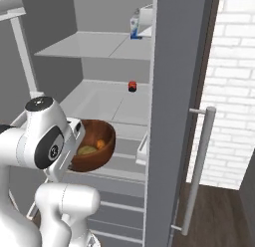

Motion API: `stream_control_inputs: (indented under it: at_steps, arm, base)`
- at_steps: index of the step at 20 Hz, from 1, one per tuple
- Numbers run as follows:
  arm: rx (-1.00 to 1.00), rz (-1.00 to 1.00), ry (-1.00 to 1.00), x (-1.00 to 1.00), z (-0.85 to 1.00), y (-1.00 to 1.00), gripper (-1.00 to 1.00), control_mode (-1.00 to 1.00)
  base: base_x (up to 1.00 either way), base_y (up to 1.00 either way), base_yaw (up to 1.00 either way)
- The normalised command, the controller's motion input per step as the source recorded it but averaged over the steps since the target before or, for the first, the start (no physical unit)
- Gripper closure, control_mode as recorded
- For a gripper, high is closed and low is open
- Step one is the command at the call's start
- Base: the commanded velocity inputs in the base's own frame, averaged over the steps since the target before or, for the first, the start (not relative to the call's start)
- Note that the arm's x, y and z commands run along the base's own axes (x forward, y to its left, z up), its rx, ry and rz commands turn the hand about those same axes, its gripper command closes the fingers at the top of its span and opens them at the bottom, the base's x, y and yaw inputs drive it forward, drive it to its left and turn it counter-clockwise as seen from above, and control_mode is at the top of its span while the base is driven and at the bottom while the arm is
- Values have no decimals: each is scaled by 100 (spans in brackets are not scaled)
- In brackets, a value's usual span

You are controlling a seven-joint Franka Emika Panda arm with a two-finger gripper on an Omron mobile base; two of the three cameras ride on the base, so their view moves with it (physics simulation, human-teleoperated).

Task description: Pick the chicken drumstick and potato from their plates and place them in the bowl. Then put the bowl in the fridge.

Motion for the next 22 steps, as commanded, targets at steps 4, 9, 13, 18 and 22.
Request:
stream_control_inputs:
  at_steps: [4, 9, 13, 18, 22]
  arm:
    - [0, 0, 0, 0, 0, 0, 100, 100]
    - [0, 0, 0, 0, 0, 0, 100, 100]
    - [0, 0, 0, 0, 0, 0, 100, 100]
    - [0, 0, 0, 0, 0, 0, 100, 100]
    - [0, 0, 0, 0, 0, 0, 100, 100]
  base:
    - [51, 0, 0]
    - [48, 0, 0]
    - [46, 0, 0]
    - [47, 0, 0]
    - [35, 0, 0]
